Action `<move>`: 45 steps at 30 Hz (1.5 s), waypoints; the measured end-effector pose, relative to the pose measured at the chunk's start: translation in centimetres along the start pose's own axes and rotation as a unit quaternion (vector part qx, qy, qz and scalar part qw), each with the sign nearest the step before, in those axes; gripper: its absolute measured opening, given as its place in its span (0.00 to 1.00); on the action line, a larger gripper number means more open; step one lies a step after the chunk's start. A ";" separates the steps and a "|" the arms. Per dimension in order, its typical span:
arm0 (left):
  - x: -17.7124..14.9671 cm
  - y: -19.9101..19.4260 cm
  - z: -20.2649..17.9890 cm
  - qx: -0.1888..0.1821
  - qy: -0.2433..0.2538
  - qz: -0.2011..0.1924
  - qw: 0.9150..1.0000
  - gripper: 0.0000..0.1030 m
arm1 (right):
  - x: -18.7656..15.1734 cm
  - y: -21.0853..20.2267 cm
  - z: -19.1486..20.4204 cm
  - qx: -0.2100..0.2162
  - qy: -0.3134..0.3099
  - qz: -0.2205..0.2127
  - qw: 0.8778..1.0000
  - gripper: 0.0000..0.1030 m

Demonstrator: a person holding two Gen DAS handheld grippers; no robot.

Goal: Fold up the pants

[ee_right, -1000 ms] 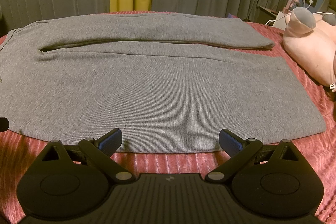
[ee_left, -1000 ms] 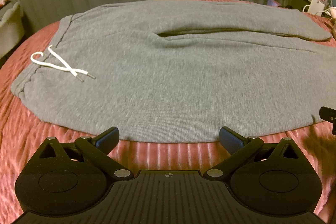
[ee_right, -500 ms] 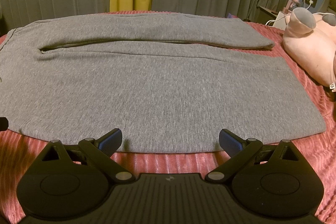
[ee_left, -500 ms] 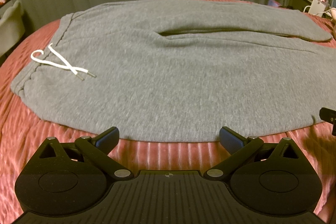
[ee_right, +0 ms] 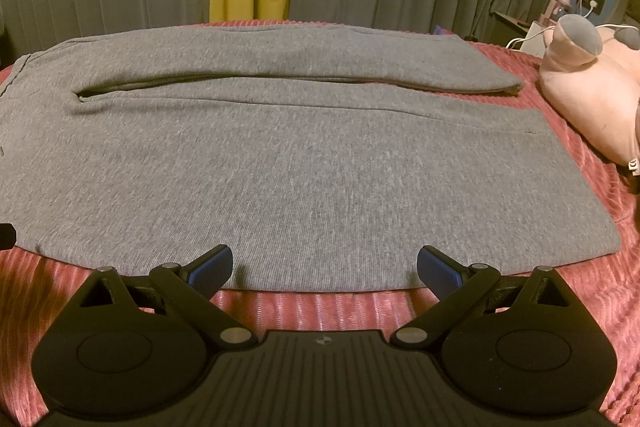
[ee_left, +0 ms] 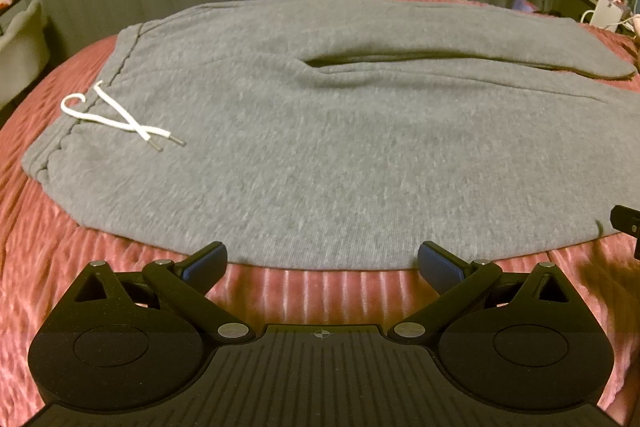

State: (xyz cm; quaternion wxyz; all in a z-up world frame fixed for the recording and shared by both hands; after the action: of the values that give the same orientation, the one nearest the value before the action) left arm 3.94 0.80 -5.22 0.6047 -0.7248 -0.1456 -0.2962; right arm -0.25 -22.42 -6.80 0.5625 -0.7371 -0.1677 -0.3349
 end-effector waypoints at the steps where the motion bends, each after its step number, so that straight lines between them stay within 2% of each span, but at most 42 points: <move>1: 0.0 0.0 0.0 0.000 0.000 0.000 1.000 1.00 | -0.1 0.0 0.1 0.000 -0.001 0.000 1.000 0.96; 36: 0.3 0.1 0.6 0.002 -0.015 0.001 1.000 1.00 | -0.1 0.2 0.7 0.008 -0.011 -0.001 1.000 0.96; 45: 0.7 -0.5 0.3 0.003 -0.004 -0.017 1.000 1.00 | 0.1 0.2 0.2 0.027 0.014 -0.003 1.000 0.96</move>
State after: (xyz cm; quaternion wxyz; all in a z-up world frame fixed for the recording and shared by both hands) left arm 4.27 1.10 -4.47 0.6010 -0.7216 -0.1609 -0.3036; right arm 0.03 -22.29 -6.87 0.5831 -0.7166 -0.1713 -0.3422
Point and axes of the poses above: each gripper's, at about its wrist camera, not at the fingertips, and y roughly the way its jaws point, z to its left, x to its top, the point moved 6 cm from there along y, roughly the way its jaws point, and after that the axes turned 12 degrees about -x, right-handed, at the moved point
